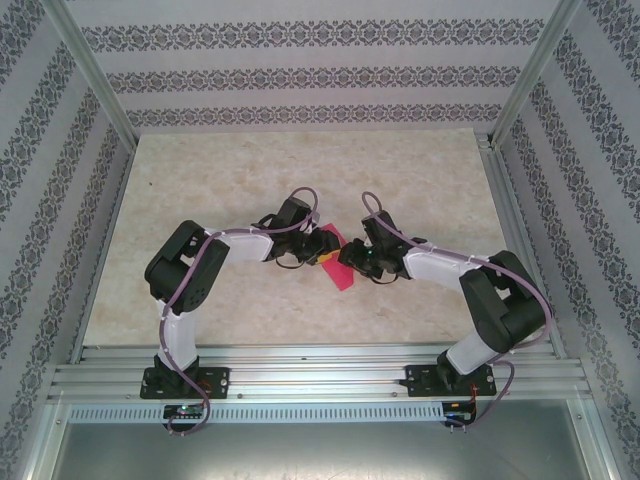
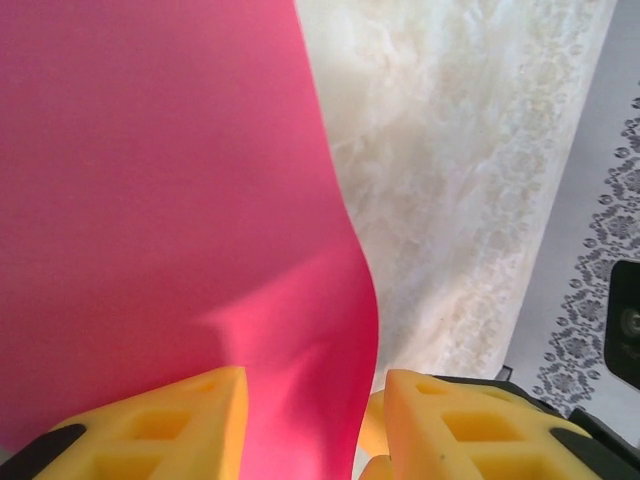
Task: Fold a paper plane with a square sheet of paper (pick it up from the middle)
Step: Third fold the triangle at the center of the table.
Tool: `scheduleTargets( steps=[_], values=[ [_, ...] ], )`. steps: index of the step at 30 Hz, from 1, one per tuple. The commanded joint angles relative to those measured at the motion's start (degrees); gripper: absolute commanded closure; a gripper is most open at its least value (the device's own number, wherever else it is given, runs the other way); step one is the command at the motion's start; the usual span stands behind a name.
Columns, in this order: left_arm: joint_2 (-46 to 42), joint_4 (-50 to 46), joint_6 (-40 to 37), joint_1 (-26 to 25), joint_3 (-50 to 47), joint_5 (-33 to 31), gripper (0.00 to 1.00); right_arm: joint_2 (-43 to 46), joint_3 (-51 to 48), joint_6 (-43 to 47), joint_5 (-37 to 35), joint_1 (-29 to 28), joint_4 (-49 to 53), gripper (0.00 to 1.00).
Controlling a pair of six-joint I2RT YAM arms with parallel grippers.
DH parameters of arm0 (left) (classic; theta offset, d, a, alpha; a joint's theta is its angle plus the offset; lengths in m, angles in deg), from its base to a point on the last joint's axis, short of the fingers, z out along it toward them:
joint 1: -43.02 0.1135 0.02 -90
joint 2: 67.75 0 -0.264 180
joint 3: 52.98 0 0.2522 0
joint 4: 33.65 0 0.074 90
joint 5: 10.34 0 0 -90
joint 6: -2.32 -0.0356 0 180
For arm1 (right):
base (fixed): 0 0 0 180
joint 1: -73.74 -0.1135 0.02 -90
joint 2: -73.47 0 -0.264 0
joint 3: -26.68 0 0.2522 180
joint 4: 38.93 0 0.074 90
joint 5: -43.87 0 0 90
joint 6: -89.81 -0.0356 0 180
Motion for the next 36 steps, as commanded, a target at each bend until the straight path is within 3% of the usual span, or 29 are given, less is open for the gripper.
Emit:
scheduleTargets(
  steps=[1,7,16,19,24,25,30,32,36],
  values=[
    [-0.1,2.3,1.6,0.2,0.3,3.6,0.58,2.5,-1.1,-0.9,0.8,0.5,-4.3,0.61],
    [1.4,2.3,0.9,-0.4,2.3,6.4,0.59,2.7,-1.8,-0.7,1.7,1.5,-4.5,0.60],
    [3.1,-0.2,1.0,-0.9,3.5,5.8,0.65,3.2,-3.5,-0.8,3.1,1.5,-6.9,0.59],
    [-0.7,-0.2,1.6,-0.6,0.0,-0.5,0.66,4.1,-4.6,-0.9,2.9,1.6,-8.1,0.61],
    [-3.4,-1.7,1.2,0.1,-1.0,-4.4,0.65,4.2,-4.7,-0.4,3.0,1.9,-6.9,0.67],
    [-3.2,-2.6,1.3,0.3,-0.6,-4.3,0.66,4.2,-4.6,-0.2,2.7,1.9,-6.3,0.73],
    [-4.6,-1.0,2.8,0.2,-3.0,-4.3,0.73,4.3,-5.0,-1.1,2.0,2.4,-6.8,0.72],
    [-5.2,-1.5,2.5,0.2,-3.7,-3.8,0.74,3.9,-4.9,-1.1,3.0,2.5,-7.5,0.76],
    [-5.4,3.3,4.3,0.0,-5.9,-1.7,0.74,2.9,-5.0,-1.9,4.2,2.7,-9.7,0.73]
  ],
)
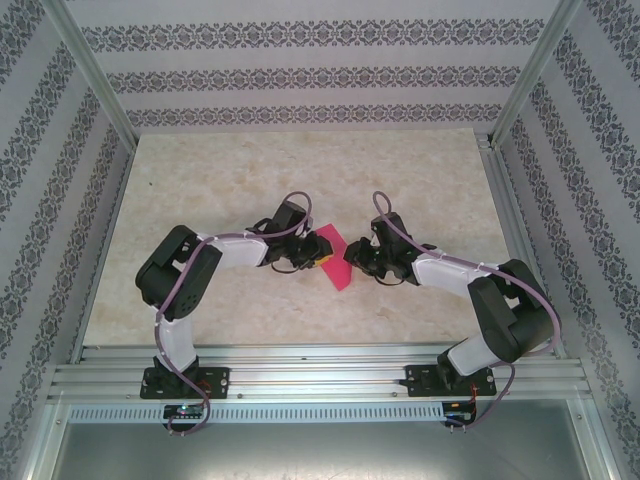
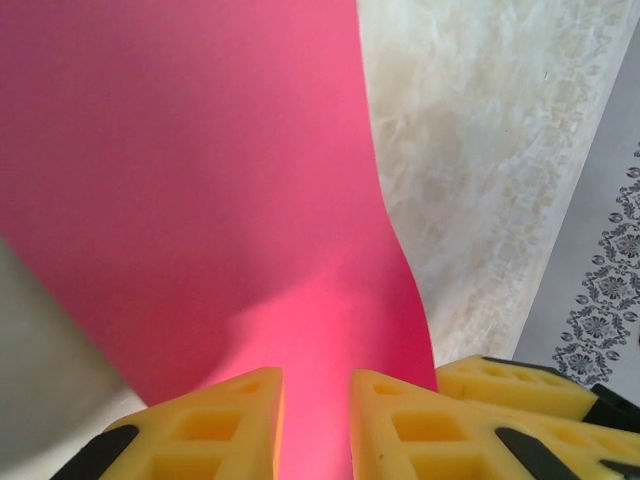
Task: Fold a paper plane with a square sheet of paper (pick it up from the middle)
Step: Third fold the triangle at the center of the table.
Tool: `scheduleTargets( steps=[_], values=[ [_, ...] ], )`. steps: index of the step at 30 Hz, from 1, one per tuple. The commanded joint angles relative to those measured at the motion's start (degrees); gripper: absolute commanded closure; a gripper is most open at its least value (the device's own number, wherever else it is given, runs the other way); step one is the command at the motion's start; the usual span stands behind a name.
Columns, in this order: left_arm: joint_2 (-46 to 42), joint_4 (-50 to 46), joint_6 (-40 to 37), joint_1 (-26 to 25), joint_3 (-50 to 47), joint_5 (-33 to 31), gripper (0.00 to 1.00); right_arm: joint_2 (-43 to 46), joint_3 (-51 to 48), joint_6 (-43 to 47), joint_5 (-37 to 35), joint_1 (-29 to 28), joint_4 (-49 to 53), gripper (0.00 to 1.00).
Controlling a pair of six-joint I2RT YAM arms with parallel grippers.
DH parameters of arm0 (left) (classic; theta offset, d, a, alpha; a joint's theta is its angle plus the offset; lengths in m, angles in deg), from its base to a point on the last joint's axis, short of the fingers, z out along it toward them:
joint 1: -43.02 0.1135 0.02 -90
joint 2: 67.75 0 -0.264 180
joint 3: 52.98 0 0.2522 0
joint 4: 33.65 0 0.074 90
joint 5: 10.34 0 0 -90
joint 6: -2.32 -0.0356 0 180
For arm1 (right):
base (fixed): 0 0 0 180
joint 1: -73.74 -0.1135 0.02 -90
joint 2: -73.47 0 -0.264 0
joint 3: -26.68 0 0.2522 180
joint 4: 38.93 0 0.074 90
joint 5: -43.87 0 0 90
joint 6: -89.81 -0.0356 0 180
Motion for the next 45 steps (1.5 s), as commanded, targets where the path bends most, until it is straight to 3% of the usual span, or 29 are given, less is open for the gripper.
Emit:
scheduleTargets(
  steps=[1,10,24,35,39,41,45],
  values=[
    [-1.1,5.8,2.6,0.1,-1.6,2.1,0.73,-0.5,-0.7,-0.9,1.7,0.5,-4.1,0.73],
    [1.6,9.2,6.0,0.1,-0.8,4.4,0.66,-3.2,-2.4,-2.9,4.9,0.5,-10.6,0.63],
    [3.3,11.4,7.1,0.0,-1.7,8.1,0.65,-4.1,-6.2,-6.9,5.8,1.8,-18.8,0.54],
    [2.1,11.1,7.7,-0.1,-3.4,5.1,0.74,-4.0,-8.2,-8.5,6.2,2.7,-22.0,0.60],
    [1.8,10.0,7.1,-0.1,-3.2,4.9,0.77,-4.5,-8.7,-9.4,5.8,3.1,-22.4,0.66],
    [1.6,10.2,7.3,-0.1,-3.7,5.0,0.78,-4.9,-8.6,-9.4,6.0,3.5,-22.3,0.78],
    [1.9,13.0,7.5,-0.3,-3.7,6.9,0.79,-5.7,-8.2,-9.4,5.5,3.7,-21.0,0.78]
  ],
)
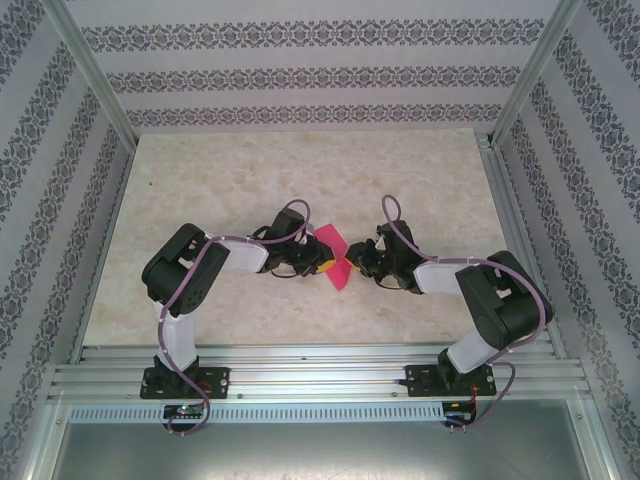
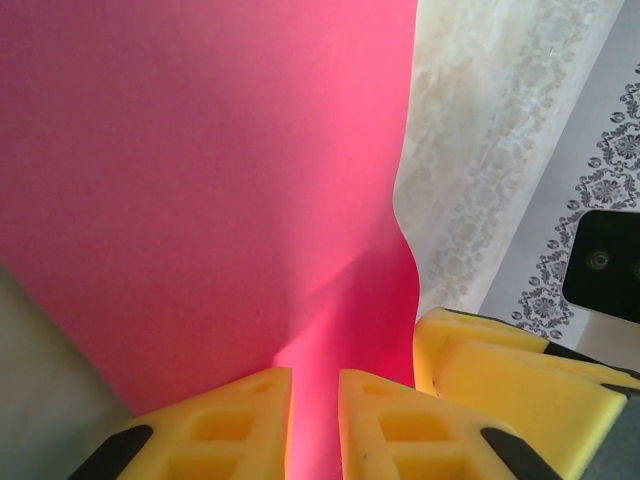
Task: Fold a paper plane with a square sheet of paper (pick it up from the middle)
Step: Third fold the triangle at the center of the table.
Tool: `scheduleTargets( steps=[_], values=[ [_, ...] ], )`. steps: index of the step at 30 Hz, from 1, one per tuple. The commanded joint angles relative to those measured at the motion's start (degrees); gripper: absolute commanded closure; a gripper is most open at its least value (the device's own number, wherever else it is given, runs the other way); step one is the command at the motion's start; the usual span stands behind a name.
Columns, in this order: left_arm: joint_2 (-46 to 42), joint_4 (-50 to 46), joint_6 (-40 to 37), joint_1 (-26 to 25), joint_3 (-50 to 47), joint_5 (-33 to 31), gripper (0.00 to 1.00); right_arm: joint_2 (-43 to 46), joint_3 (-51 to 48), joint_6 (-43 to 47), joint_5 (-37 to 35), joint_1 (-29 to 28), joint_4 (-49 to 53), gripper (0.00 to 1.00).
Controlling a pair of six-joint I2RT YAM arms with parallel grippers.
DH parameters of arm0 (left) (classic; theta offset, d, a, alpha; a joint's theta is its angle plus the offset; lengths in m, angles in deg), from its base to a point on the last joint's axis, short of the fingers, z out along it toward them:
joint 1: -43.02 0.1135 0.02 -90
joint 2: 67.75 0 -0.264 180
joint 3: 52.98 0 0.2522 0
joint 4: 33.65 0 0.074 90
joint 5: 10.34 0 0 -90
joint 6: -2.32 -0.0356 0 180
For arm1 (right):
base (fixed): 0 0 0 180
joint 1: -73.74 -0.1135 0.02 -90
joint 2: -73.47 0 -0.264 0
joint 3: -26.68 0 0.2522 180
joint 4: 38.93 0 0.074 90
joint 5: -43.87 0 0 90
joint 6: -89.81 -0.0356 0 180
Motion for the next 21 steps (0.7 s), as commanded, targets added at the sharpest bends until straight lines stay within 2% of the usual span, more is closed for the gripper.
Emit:
scheduleTargets(
  steps=[1,6,14,18,21],
  values=[
    [-0.9,3.8,0.0,-0.2,-0.3,1.5,0.80,-1.3,-0.5,-0.2,0.0,0.6,-1.1,0.78],
    [-2.6,5.7,-0.3,-0.4,-2.7,2.1,0.72,-1.8,-0.1,-0.2,0.3,0.8,-1.5,0.78],
    [-2.3,8.7,-1.0,-1.1,-3.0,3.9,0.66,-2.1,-0.2,-0.5,0.6,0.9,-2.0,0.78],
    [-1.3,9.7,-1.3,-1.8,-1.4,4.8,0.67,-2.7,-0.2,-0.7,1.0,0.9,-2.6,0.77],
    [-0.6,8.3,-1.8,-1.9,-0.9,4.8,0.71,-2.8,-0.2,-0.7,1.2,1.0,-2.7,0.77]
  ],
)
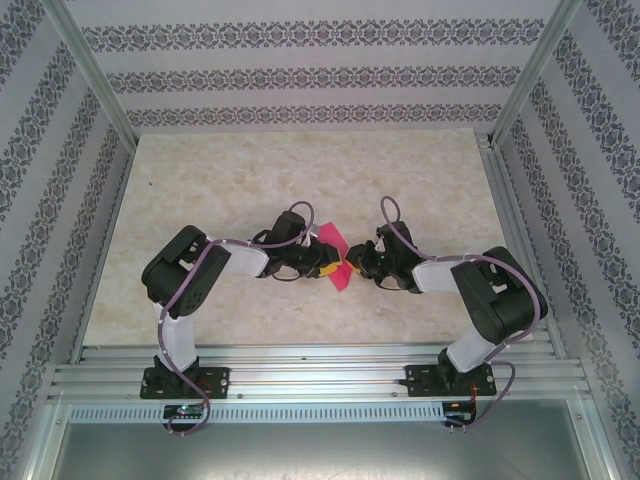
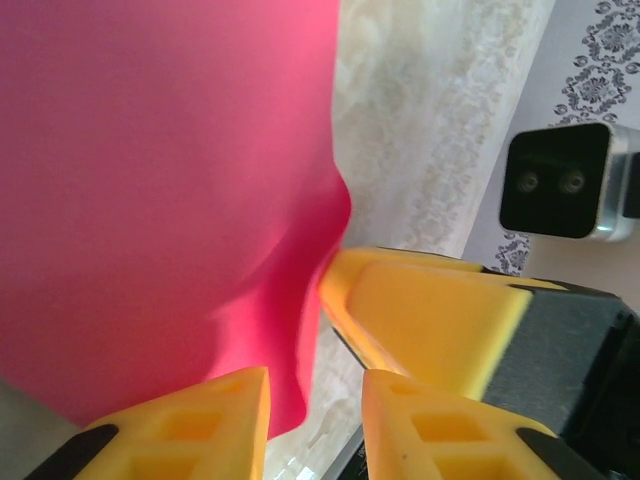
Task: Fold a paper plane with a square sheet of paper (pick it up from the middle)
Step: Third fold the triangle at the center of the table.
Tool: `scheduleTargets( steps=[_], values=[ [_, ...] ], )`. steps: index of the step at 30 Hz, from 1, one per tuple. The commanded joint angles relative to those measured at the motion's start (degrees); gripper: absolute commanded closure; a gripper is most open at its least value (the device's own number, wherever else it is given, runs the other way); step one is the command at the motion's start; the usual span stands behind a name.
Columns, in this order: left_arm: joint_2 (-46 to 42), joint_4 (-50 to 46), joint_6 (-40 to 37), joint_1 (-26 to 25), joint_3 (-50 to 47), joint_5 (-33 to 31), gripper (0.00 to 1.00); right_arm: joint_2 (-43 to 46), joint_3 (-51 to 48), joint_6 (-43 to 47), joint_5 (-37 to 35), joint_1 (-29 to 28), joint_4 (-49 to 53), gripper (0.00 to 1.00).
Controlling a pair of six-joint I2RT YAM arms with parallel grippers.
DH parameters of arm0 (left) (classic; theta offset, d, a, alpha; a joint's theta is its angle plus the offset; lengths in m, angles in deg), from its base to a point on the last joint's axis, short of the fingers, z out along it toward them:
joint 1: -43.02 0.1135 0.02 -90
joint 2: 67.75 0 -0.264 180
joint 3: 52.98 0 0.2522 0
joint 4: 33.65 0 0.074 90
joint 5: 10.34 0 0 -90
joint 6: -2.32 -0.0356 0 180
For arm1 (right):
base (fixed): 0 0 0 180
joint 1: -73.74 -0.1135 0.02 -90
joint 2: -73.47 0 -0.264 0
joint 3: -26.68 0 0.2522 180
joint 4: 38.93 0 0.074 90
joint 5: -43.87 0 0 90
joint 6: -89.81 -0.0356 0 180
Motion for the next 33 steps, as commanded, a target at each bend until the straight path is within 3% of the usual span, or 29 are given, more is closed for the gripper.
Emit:
scheduleTargets(
  steps=[1,9,16,21,33],
  values=[
    [0.2,2.8,-1.2,-0.7,1.0,1.2,0.72,-0.8,-0.2,-0.6,0.7,0.8,-2.0,0.77],
    [1.8,1.5,-0.9,-1.0,1.7,1.5,0.74,-0.7,-0.2,-0.6,0.9,0.8,-2.4,0.77],
    [0.3,-0.3,-2.4,-1.0,1.3,-0.4,0.63,0.2,-0.8,-0.8,0.4,1.0,-2.2,0.77],
    [1.8,-0.6,-2.3,-1.0,2.2,0.2,0.76,0.1,-0.7,-1.0,0.8,1.1,-2.6,0.77],
    [3.6,-0.5,-1.3,-1.1,2.8,0.5,0.75,0.2,-1.1,-1.5,1.3,1.3,-3.6,0.77]
  ],
)
